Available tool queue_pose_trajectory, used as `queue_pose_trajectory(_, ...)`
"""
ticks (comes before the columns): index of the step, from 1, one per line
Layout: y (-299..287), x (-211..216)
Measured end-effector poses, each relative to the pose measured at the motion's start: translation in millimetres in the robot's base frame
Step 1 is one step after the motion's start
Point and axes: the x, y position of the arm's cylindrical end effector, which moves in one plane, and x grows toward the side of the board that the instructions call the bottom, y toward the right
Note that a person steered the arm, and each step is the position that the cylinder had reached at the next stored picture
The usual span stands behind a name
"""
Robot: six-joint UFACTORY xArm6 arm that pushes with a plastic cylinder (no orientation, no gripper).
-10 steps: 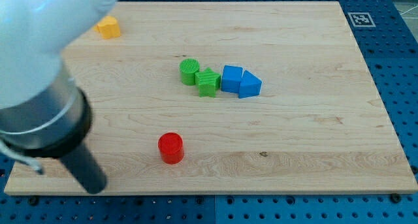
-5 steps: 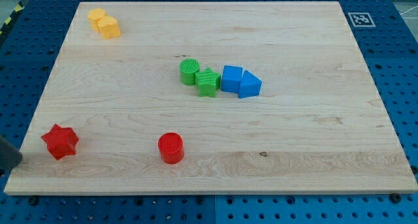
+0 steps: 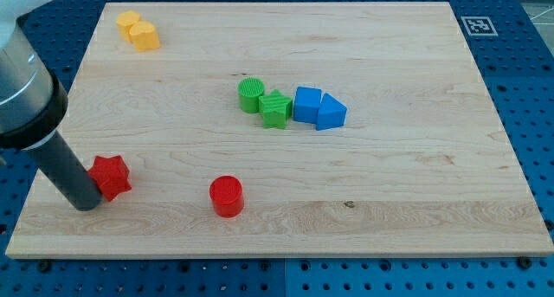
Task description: Slide the red star towards the red circle
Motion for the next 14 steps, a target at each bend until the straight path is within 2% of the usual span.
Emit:
queue_pose_trajectory(1,15.1,-10.0)
queue_pose_trajectory(2,2.2,-17.4)
queue_pose_trajectory(3,22.6,-35.3)
queue_pose_trajectory(6,87.0,-41.3)
queue_pose_trajectory(8,60.0,-39.2)
queue_pose_trajectory(9,51.3,-82.9)
queue_pose_trajectory(10,74.0,-120.1)
queue_pose_trajectory(13,105.3,-98.5)
queue_pose_trajectory(14,105.3,-138.6)
